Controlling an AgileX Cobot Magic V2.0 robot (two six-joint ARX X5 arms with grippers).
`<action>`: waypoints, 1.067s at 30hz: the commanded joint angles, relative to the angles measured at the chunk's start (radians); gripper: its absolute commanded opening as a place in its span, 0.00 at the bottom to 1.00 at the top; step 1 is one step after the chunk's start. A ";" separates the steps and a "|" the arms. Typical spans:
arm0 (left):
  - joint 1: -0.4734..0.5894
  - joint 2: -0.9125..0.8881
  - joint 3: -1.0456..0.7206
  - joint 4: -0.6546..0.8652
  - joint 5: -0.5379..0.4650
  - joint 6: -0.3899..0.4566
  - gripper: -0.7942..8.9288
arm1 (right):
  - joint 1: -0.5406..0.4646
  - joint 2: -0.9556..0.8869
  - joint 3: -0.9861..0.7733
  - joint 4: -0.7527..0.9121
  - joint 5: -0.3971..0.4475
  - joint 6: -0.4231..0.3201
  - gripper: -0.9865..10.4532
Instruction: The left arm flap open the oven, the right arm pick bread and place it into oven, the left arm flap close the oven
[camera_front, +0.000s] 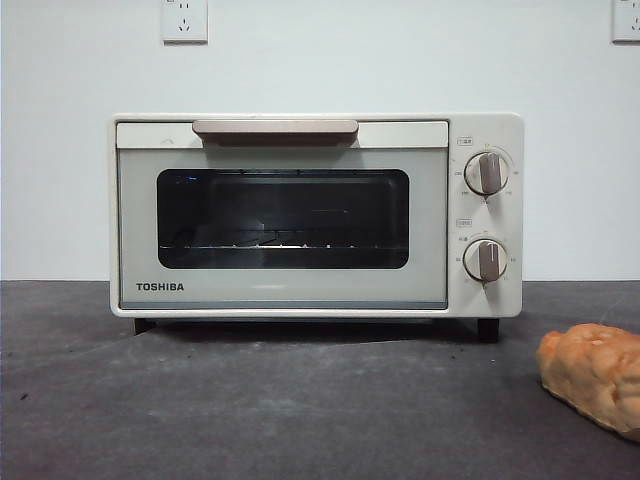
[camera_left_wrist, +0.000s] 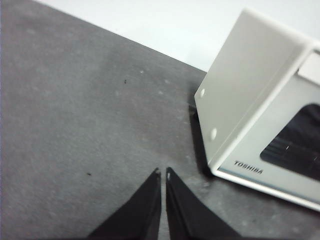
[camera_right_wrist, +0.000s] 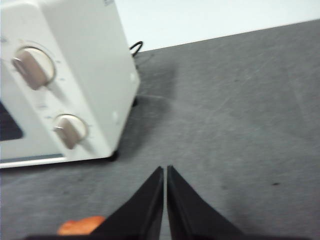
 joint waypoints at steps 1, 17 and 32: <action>0.003 -0.002 0.029 -0.007 0.005 -0.099 0.10 | 0.001 -0.003 0.017 0.009 -0.023 0.079 0.09; 0.002 0.254 0.517 -0.206 0.111 0.065 0.10 | 0.001 0.093 0.402 -0.099 -0.022 0.049 0.09; -0.010 0.620 0.949 -0.640 0.311 0.394 0.10 | 0.002 0.553 0.975 -0.678 -0.168 -0.246 0.09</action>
